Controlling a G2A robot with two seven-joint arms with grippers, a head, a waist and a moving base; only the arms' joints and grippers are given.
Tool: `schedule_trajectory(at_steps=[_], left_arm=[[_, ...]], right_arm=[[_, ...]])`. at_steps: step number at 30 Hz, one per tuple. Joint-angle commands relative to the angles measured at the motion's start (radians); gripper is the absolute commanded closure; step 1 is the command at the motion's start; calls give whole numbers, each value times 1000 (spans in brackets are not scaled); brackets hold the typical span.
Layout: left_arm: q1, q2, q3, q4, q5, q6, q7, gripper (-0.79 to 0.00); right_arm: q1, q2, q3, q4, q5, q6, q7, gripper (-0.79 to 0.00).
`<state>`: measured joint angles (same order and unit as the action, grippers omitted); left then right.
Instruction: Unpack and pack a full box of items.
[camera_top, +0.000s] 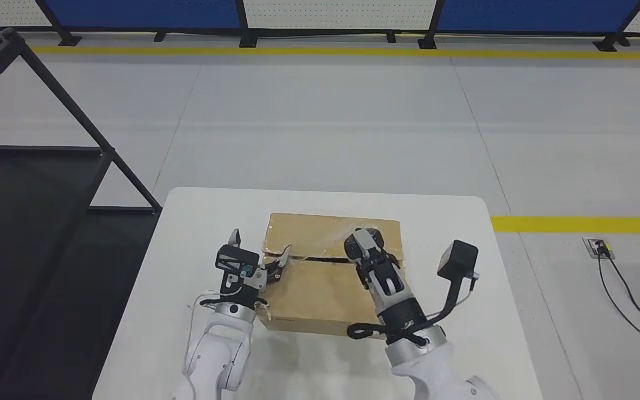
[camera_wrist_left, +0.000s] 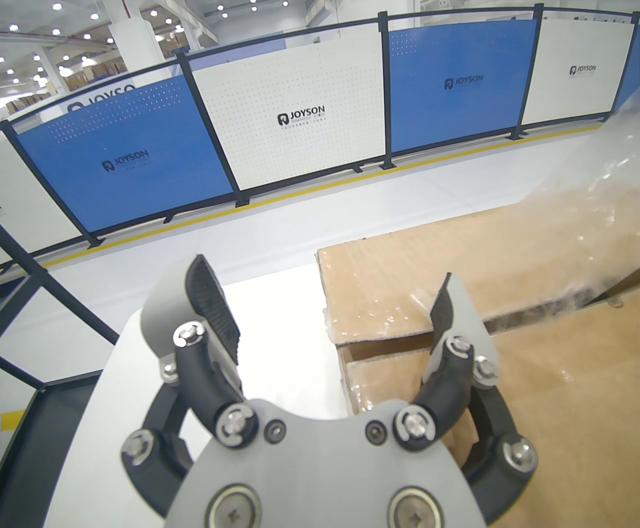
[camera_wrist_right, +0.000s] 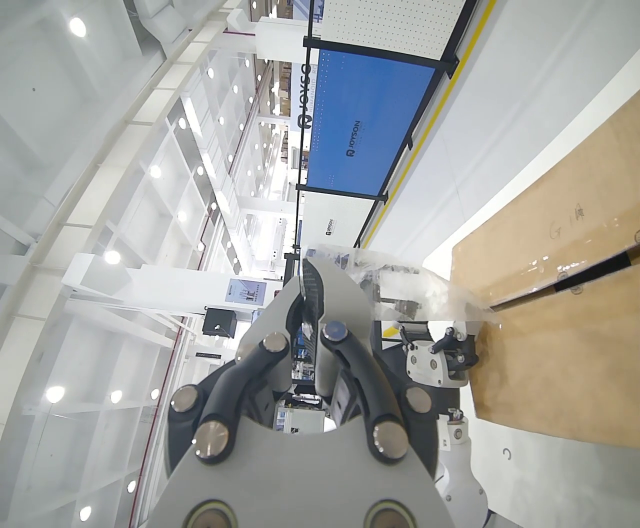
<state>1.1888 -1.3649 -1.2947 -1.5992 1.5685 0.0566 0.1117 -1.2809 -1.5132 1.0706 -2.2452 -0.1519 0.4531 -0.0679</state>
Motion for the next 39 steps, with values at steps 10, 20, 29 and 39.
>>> schedule_trajectory(at_steps=[10,20,29,39], left_arm=[[-9,-2,1,9,-3,-8,4,-785],[-19,-4,2,15,-2,-16,4,-785],[-25,-5,0,19,-3,-21,2,-785],[-31,-6,0,27,-3,-23,-2,-785]], right_arm=[[-35,-2,-7,-31,-21,17,-7,0],[-80,-1,14,-52,-38,56,-11,0],[-82,-3,74,-42,-16,124,-4,0],[-65,-4,133,-32,24,167,17,0]])
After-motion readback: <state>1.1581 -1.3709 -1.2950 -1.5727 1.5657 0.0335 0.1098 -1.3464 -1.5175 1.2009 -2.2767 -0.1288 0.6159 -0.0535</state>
